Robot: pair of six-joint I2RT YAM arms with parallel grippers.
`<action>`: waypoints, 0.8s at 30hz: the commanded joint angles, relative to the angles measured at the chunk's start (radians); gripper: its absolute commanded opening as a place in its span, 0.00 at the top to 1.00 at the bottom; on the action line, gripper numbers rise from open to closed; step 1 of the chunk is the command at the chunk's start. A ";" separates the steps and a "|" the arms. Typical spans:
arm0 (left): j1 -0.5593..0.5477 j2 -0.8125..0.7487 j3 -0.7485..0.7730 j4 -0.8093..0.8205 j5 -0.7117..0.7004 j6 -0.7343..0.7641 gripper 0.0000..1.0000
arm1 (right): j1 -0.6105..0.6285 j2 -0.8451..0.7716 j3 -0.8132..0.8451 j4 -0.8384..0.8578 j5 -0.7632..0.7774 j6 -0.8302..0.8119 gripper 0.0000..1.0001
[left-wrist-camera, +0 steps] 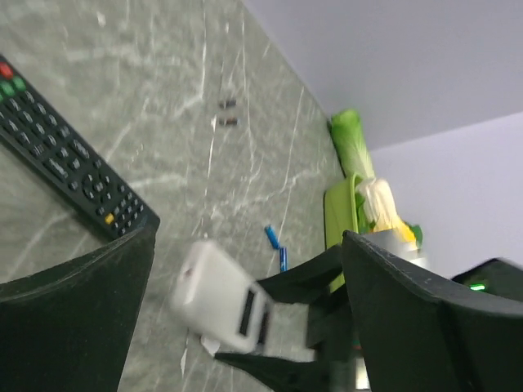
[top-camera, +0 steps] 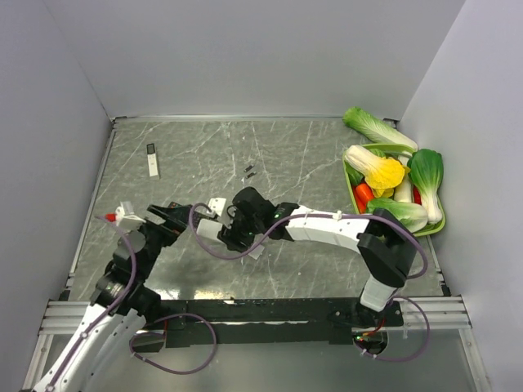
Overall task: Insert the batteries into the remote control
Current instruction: Place the remote control at the center of the board.
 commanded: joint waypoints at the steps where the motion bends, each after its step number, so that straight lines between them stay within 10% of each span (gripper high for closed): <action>1: -0.002 -0.050 0.135 -0.194 -0.134 0.137 0.01 | 0.037 0.068 0.028 0.006 -0.029 -0.029 0.70; 24: -0.002 -0.148 0.168 -0.185 -0.059 0.251 0.01 | 0.037 0.174 0.005 -0.192 0.024 -0.147 0.50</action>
